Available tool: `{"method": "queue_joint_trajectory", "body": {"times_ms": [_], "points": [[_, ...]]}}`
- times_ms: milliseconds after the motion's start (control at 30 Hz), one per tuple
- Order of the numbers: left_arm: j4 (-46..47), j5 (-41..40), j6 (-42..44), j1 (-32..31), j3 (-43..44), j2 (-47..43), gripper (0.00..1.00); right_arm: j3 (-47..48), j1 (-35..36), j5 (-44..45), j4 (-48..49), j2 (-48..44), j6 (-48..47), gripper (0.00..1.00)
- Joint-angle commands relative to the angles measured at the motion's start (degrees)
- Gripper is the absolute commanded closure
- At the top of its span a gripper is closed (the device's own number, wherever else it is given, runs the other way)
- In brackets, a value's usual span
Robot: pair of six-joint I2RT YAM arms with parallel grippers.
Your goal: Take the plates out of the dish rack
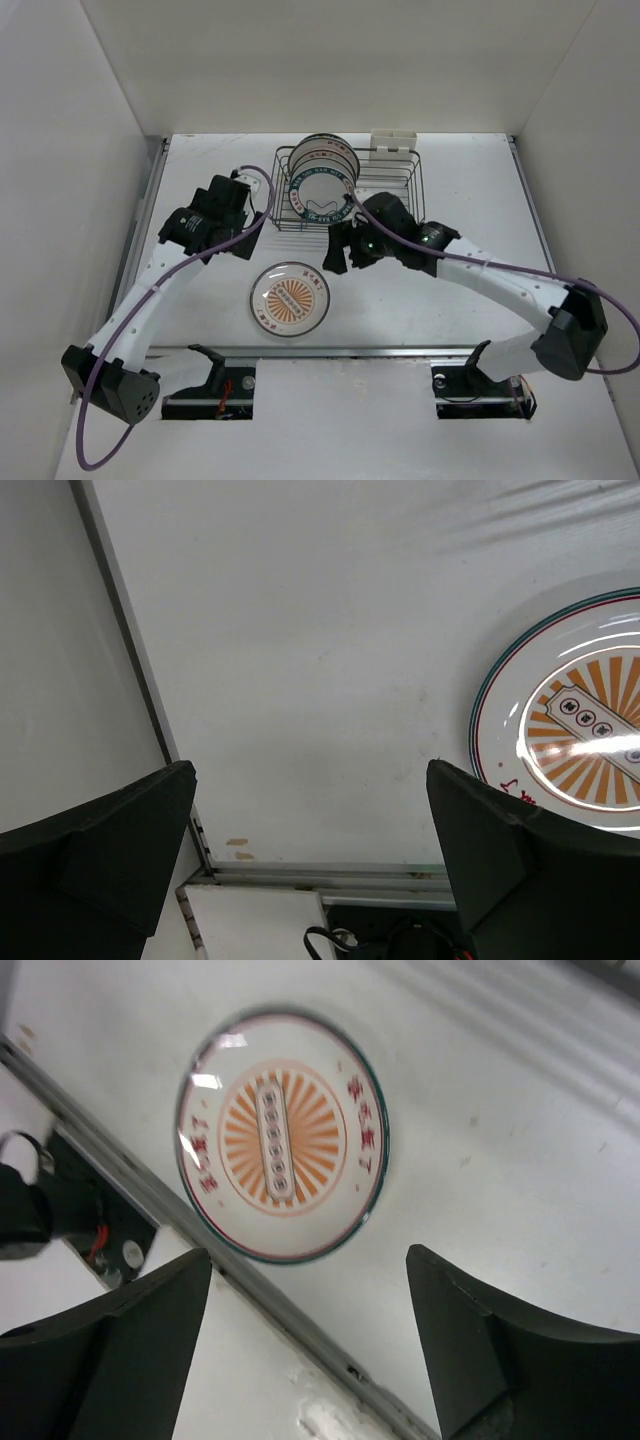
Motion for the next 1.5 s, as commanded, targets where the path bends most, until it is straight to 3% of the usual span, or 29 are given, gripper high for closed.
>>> {"method": "queue_joint_trajectory", "body": {"times_ms": [0,167,267,500,733,967,1033,1167,1200,1267,1400,1467], "points": [[1.3,3.3,-0.1,2.4,-0.8,1.6,0.0,8.9,0.3,8.0,-6.5,-3.1,-6.4,0.15],[2.1,16.4,-0.1,8.6,0.4,5.6,0.0,20.4,-5.9,13.3,-8.6,2.2,-12.0,0.15],[2.1,23.1,1.2,13.6,1.7,8.2,0.0,26.8,-9.8,13.3,-8.6,8.4,-16.4,0.2],[3.3,23.8,1.2,18.1,1.9,13.4,0.0,38.9,-13.7,15.7,-7.4,23.1,-26.2,0.4],[4.4,23.2,1.2,18.1,1.3,15.7,0.0,42.6,-16.3,15.7,-2.5,30.0,-26.9,0.4],[3.8,23.2,1.2,18.1,3.8,17.0,0.0,43.0,-17.4,9.1,1.7,34.4,-28.7,0.41],[3.2,22.6,1.2,18.1,4.4,17.0,0.0,43.0,-17.4,8.6,2.5,35.7,-28.7,0.47],[2.6,22.6,1.2,18.1,4.4,16.5,0.0,40.4,-17.4,7.2,6.2,35.7,-28.7,0.69],[2.6,22.1,1.2,18.1,4.4,16.5,0.0,39.8,-17.4,7.7,6.8,35.7,-28.7,0.81],[2.0,22.1,1.2,18.1,4.4,16.0,0.0,39.2,-17.4,9.9,6.8,34.1,-28.7,0.91],[1.0,22.1,1.2,18.1,4.4,14.9,0.0,36.2,-17.4,11.7,6.8,29.4,-30.5,0.91],[0.3,22.6,0.6,18.1,4.9,14.4,0.0,35.1,-17.4,14.0,6.8,27.5,-31.6,0.95]]}}
